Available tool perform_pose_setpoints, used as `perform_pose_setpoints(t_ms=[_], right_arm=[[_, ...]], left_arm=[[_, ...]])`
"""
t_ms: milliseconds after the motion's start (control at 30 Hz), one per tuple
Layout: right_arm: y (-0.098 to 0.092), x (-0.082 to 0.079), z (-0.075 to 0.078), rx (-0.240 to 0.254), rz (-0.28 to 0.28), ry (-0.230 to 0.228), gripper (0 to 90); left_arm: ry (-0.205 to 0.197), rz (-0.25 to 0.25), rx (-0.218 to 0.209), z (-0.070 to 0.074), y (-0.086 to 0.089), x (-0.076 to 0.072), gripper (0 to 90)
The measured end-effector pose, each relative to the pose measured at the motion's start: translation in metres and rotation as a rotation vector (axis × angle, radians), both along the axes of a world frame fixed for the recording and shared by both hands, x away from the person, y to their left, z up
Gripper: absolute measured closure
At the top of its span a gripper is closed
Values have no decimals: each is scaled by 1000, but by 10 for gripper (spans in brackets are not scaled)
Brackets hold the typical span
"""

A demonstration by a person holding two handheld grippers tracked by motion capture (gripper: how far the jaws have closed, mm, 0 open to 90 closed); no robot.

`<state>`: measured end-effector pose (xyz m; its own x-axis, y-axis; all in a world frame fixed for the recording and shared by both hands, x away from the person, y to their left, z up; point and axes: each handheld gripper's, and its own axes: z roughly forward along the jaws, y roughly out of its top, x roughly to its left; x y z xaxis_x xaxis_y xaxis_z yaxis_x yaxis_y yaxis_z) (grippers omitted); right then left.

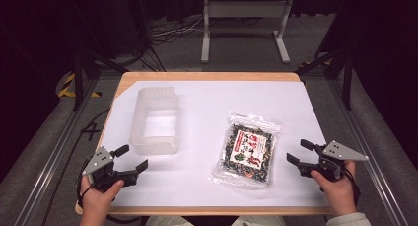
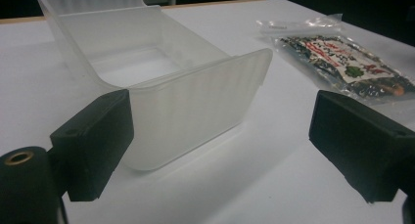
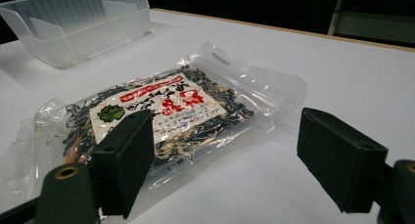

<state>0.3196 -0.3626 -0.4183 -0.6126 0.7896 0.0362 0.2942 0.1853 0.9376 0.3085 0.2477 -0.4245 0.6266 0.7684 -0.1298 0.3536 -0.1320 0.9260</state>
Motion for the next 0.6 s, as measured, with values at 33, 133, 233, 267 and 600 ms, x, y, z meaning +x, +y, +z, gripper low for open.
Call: perform_pose_setpoints(t_ms=[33,133,233,267,600], right_arm=[[0,0,0,0,0,0,212],[3,2,2,7,9,-3,202],[5,4,5,1,25,-4,191],[6,5,5,2,27,1,184],[12,22,21,-8,19,27,150]], left_arm=[[0,0,0,0,0,0,104],[-9,0,-3,1,1,0,103],[-14,0,-3,1,0,1,103],[-15,1,0,1,0,1,103],[-21,-11,8,0,-1,2,102]])
